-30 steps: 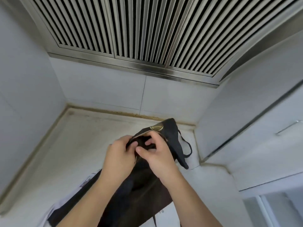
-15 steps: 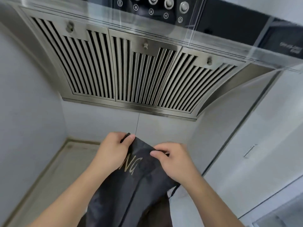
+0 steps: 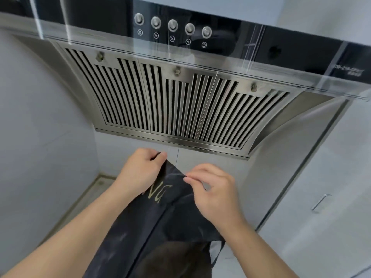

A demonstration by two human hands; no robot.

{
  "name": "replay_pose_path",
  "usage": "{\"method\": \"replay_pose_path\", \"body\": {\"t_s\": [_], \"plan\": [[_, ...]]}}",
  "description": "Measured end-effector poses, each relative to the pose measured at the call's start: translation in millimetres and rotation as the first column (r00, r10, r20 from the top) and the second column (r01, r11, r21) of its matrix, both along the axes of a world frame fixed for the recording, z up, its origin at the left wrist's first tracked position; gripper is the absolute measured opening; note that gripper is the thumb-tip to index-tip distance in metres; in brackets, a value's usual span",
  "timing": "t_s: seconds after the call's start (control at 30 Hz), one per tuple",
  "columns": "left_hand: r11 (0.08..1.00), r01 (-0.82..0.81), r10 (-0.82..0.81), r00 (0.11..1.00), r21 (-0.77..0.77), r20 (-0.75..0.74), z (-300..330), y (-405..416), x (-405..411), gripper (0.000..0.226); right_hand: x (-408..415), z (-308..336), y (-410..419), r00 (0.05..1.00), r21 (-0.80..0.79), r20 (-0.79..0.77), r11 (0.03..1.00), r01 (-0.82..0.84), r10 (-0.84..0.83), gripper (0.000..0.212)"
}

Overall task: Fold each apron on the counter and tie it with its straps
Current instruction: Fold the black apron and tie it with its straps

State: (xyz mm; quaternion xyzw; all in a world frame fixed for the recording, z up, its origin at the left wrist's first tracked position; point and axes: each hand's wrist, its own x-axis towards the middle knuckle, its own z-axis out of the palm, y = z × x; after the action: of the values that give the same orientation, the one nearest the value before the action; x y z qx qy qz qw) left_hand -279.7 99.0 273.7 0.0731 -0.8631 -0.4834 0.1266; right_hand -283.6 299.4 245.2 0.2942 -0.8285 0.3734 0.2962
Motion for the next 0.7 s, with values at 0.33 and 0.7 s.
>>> {"method": "replay_pose_path", "body": {"t_s": [0.33, 0.7], "plan": [[0.885, 0.13, -0.278, 0.918, -0.446, -0.284, 2, 31, 20, 0.044, -14, 47, 7, 0.955, -0.092, 0.291, 0.993, 0.078, -0.048, 0.016], [0.896, 0.094, -0.235, 0.929, -0.434, -0.285, 7, 53, 19, 0.007, -19, 60, 21, 0.632, -0.31, 0.723, 0.949, -0.062, 0.278, 0.023]]}}
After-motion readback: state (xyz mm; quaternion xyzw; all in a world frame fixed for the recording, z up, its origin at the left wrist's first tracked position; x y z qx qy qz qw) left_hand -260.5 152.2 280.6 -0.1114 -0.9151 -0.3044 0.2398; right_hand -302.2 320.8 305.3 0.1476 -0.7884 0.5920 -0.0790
